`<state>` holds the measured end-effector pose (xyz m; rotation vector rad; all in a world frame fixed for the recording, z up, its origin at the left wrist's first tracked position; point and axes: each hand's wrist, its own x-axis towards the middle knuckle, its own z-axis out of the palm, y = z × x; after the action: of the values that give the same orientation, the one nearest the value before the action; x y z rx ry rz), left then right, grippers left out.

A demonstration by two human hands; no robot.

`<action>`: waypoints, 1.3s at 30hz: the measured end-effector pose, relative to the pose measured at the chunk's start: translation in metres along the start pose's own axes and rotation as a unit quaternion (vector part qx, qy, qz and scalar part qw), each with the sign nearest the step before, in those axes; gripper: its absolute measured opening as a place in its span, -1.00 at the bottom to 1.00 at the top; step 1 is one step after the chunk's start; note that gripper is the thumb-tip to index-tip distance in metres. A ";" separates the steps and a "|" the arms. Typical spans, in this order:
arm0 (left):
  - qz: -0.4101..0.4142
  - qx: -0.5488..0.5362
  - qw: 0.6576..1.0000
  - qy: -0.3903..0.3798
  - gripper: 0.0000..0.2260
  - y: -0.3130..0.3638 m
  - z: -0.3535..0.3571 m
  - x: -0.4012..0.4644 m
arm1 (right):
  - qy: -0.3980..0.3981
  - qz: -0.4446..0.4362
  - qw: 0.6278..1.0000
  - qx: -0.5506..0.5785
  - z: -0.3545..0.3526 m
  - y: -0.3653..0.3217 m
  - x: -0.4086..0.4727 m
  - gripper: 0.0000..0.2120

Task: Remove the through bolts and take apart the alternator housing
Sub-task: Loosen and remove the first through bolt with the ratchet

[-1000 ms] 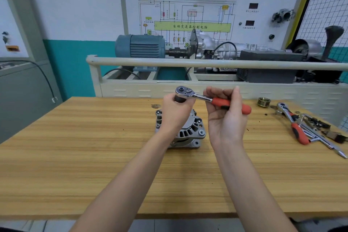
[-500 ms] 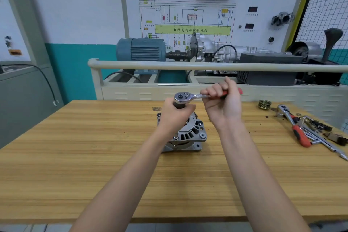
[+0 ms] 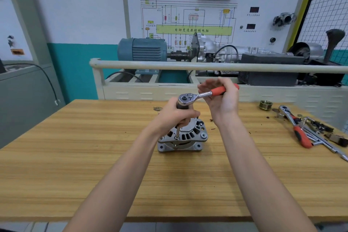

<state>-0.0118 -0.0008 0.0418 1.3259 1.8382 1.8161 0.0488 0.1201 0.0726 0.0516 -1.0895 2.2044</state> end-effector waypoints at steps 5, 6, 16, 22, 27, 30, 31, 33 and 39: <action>-0.019 -0.029 0.982 0.184 -0.62 -0.008 0.013 0.007 | -0.082 0.039 0.960 0.264 0.001 -0.001 -0.022 -0.57; -0.018 -0.032 0.974 0.223 -0.63 -0.009 0.017 0.009 | -0.085 0.025 0.956 0.281 0.000 0.001 -0.030 -0.58; -0.008 0.020 0.995 0.096 -0.70 -0.002 0.009 -0.001 | -0.002 0.057 0.957 0.285 0.014 -0.010 -0.018 -0.50; 0.014 -0.007 0.996 0.087 -0.68 -0.001 0.010 0.001 | -0.016 0.107 0.946 0.306 0.022 -0.012 -0.007 -0.60; 0.053 -0.033 0.958 0.280 -0.58 -0.008 0.028 0.008 | 0.018 -0.009 0.950 0.311 0.018 0.001 -0.045 -0.53; 0.066 -0.032 0.950 0.303 -0.53 -0.011 0.033 0.008 | 0.008 -0.042 0.954 0.298 0.019 0.004 -0.058 -0.53; 0.063 -0.028 0.955 0.290 -0.53 -0.012 0.032 0.007 | 0.009 -0.037 0.954 0.298 0.020 0.002 -0.055 -0.53; 0.051 -0.014 0.969 0.241 -0.55 -0.010 0.026 0.004 | 0.018 -0.006 0.951 0.307 0.019 -0.002 -0.041 -0.52; -0.007 0.015 1.000 -0.005 -0.64 0.003 0.002 -0.003 | -0.054 0.180 0.939 0.287 0.023 -0.015 0.000 -0.61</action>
<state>-0.0068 -0.0022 0.0430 1.3271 1.8706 1.7790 0.0521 0.1100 0.0978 0.2474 -0.4960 2.8194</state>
